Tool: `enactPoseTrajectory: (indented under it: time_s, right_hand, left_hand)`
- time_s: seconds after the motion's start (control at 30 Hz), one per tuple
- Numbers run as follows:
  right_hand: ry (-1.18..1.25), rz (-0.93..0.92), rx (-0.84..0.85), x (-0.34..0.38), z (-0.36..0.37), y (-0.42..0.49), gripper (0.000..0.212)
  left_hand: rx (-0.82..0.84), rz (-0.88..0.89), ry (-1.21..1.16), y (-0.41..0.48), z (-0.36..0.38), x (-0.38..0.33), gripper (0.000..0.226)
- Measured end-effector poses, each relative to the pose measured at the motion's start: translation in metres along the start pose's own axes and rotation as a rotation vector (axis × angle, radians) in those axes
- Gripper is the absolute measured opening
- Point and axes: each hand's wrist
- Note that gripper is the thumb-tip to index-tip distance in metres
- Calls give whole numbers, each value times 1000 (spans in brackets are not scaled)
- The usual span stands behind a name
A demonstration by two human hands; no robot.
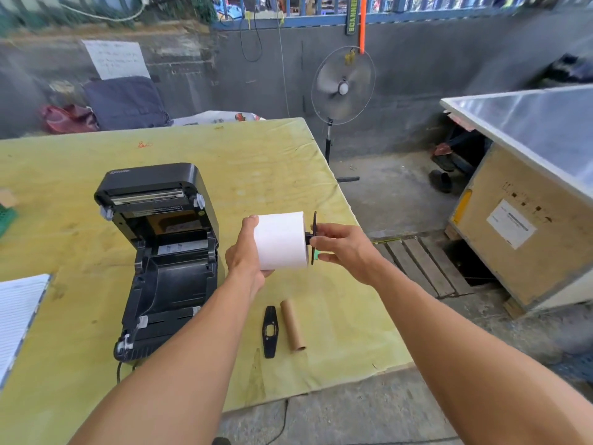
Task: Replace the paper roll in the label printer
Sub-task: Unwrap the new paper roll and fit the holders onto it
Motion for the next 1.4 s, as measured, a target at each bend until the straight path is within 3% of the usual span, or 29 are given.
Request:
enactPoseTrajectory:
  time_s: [0.2,0.33,0.53,0.77,0.83,0.93,0.97,1.1,1.23,1.4]
  right_hand:
    - [-71,-55,-5,16,3,1,33]
    - [-101,-64,-23,20,6,2,44]
    - [21,-63,-82,20,16,0,13]
    - [49,46,-183,22,36,-1,16]
    - [71,149,-158,25,44,-4,32]
    - [93,256,-72,26,52,-6,73]
    - [120,256,-77,25,54,-6,76]
    - [242,202,-196,20,54,-1,63]
    - [297,208,-226,14,45,1,56]
    - [321,193,-205,12,26,1,58]
  left_hand:
    - [68,24,-27,0,1,-14,78]
    - [63,35,-36,4,0,-16,69]
    - [40,47,-34,11,-3,-14,40]
    - [-68,44,-93,3,0,-10,33]
    - [-93,39,-105,-1,3,-7,33]
    - [-96,30,-115,-7,9,-4,34]
    - [-92,19,-118,-9,10,-2,36]
    - [-60,-11,-118,-15,14,0,41]
    - [99,-27,12,-18,9,-1,66]
    - [177,-17,118,-15,-6,-4,64]
Point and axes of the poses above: each hand's wrist, its own y-axis towards the middle knuckle, its own z-axis out of the palm, x = y × z, and after that the axes turned 7 degrees about z, right-handed
